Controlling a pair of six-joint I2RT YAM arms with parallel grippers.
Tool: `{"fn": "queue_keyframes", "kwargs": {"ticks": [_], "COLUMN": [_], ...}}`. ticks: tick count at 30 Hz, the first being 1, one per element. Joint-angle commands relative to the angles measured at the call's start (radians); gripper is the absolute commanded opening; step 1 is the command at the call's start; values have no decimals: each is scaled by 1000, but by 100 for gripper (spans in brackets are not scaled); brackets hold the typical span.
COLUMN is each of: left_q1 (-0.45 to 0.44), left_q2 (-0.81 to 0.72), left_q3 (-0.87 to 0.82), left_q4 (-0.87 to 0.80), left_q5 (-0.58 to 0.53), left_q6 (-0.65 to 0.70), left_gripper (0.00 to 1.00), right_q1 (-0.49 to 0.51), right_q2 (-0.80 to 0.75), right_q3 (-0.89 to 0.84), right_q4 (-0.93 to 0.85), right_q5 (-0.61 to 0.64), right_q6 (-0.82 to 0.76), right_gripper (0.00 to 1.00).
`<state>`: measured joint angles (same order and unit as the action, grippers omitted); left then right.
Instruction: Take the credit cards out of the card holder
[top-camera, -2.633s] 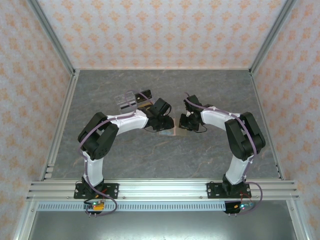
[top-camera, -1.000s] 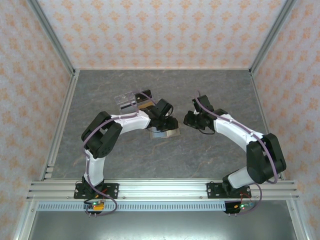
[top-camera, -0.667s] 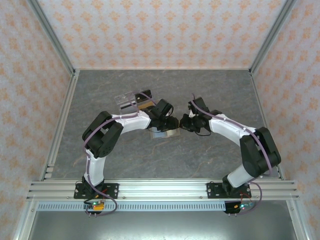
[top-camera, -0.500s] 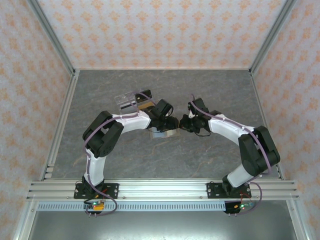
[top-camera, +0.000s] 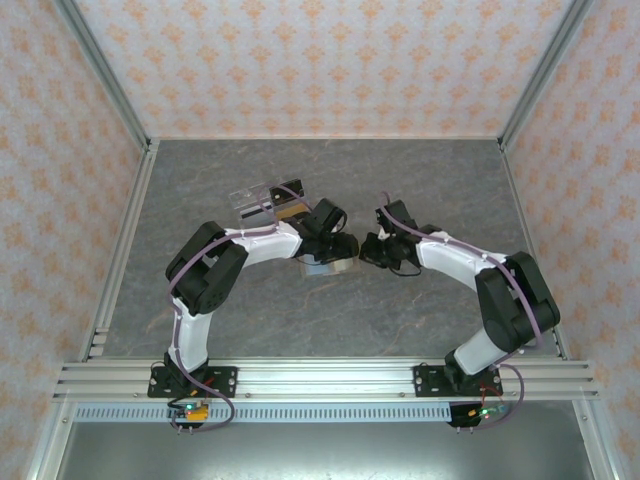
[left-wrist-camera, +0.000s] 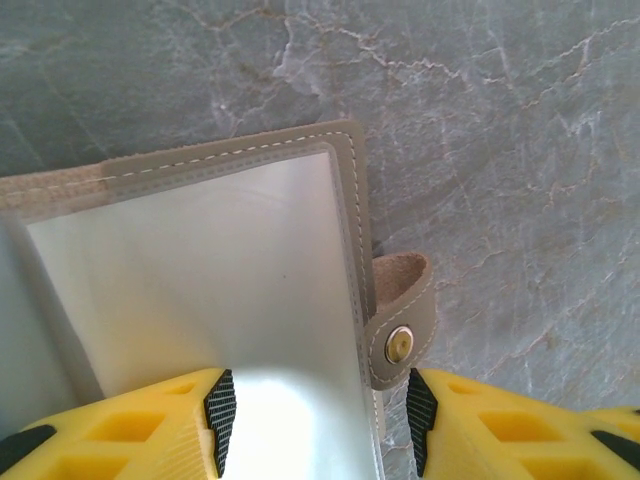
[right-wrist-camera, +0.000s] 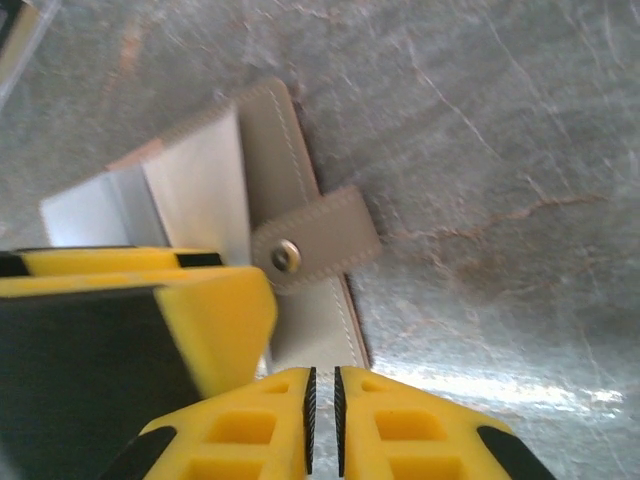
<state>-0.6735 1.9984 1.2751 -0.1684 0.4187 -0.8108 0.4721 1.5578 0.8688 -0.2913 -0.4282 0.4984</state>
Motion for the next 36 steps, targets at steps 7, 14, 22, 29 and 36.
{"fn": "queue_keyframes", "kwargs": {"ticks": [7, 14, 22, 29, 36], "left_q1": [31, 37, 48, 49, 51], "left_q2": [-33, -24, -21, -13, -16], "left_q3": [32, 73, 86, 122, 121], "left_q4": [-11, -21, -32, -47, -64], "left_q5": [-23, -3, -3, 7, -2], "left_q6": [30, 44, 42, 46, 48], "left_gripper": [47, 45, 38, 38, 36], "right_q1": [12, 19, 22, 27, 28], "right_q2": [-33, -13, 25, 62, 100], "right_q3": [-15, -10, 14, 41, 71], "right_q4": [32, 69, 103, 110, 127], "right_q5": [-42, -98, -96, -90, -110], "right_q6": [3, -4, -2, -44, -78], "right_gripper": [13, 9, 10, 26, 26]}}
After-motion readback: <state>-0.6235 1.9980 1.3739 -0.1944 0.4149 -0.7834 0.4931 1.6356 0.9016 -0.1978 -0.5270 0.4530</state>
